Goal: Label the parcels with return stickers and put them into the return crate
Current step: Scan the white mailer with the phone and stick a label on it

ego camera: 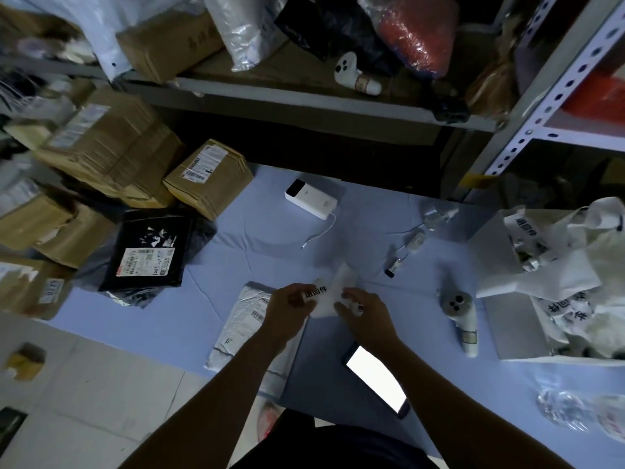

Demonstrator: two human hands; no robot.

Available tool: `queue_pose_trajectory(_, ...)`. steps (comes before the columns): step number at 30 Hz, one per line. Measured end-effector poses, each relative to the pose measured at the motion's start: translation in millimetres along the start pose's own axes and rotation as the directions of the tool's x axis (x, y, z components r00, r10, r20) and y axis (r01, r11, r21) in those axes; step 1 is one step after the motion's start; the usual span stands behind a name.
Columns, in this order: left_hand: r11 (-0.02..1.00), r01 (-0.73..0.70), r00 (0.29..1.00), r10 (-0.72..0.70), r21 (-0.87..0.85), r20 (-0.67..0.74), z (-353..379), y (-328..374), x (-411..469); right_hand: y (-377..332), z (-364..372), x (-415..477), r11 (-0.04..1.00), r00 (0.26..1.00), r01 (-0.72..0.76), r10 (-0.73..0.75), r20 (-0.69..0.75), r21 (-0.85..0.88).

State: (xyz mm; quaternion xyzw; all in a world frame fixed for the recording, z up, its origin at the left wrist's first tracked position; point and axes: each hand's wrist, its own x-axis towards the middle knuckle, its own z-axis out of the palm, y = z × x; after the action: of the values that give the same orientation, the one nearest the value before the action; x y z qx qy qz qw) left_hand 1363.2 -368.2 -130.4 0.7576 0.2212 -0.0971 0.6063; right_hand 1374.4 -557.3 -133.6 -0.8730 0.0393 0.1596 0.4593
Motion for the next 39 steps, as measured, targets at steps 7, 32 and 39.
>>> queue_pose_trajectory(7, 0.891, -0.269, 0.963, 0.253, 0.366, 0.092, -9.6, 3.9, -6.3, -20.1, 4.7, -0.5, 0.937, 0.986, -0.107, 0.057, 0.155, 0.333)
queue_pose_trajectory(32, 0.856, -0.343, 0.928, 0.373, 0.386, -0.003, -36.4, 0.8, -24.8, -18.8, 25.8, -32.2, 0.927, 0.989, -0.15, 0.143, 0.047, 0.343)
queue_pose_trajectory(39, 0.849, -0.336, 0.9, 0.417, 0.406, -0.127, -51.6, 11.2, -44.8, -2.6, 30.4, -41.1, 0.978, 0.956, -0.163, 0.19, -0.222, 0.133)
